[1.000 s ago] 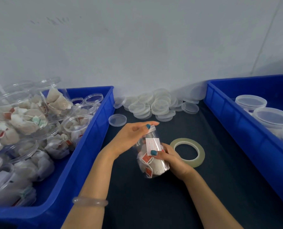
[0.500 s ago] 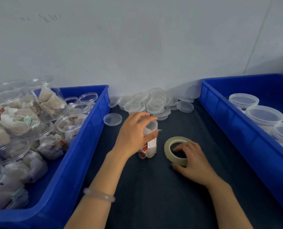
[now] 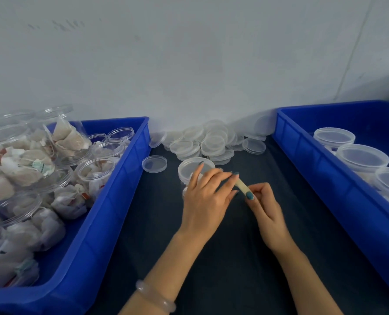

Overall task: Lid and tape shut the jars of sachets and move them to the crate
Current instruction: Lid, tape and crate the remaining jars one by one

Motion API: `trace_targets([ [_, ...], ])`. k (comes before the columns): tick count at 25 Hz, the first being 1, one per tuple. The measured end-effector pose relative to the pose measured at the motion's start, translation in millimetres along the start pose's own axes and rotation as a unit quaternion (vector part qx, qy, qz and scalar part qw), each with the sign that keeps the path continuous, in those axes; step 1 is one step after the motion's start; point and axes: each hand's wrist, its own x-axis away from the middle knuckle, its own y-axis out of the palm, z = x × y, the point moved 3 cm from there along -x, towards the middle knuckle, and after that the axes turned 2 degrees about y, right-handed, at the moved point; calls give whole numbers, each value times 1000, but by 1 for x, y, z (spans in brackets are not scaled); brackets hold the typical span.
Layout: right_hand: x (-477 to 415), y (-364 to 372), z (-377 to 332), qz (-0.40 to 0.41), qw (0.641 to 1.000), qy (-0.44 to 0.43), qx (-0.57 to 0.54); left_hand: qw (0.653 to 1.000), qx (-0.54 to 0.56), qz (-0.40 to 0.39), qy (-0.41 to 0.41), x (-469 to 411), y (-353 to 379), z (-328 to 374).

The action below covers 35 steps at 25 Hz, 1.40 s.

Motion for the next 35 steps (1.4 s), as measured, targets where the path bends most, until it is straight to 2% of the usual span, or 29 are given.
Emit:
trace_targets([
  [7, 4, 7, 0, -16, 998, 2, -58, 984, 99, 113, -99, 0, -5, 6],
  [11, 5, 6, 0, -15, 1000, -2, -3, 983, 103, 62, -142, -5, -7, 7],
  [14, 4, 6, 1, 2, 994, -19, 109, 988, 74, 19, -131, -9, -12, 10],
  [18, 3, 6, -4, 54, 947, -110, 296, 989, 57, -36, -134, -3, -27, 12],
  [22, 0, -2, -4, 108, 890, -115, 429, 980, 90, -77, -160, 6, -42, 10],
  [27, -4, -13, -11, 157, 885, -110, 424, 987, 35, -87, -132, 19, -55, -5],
  [30, -4, -7, -15, 146, 860, -150, 466, 985, 16, -81, -155, 29, -63, -21],
  [35, -8, -4, -14, 123, 848, -120, 501, 979, -18, -67, -192, 32, -76, -43],
])
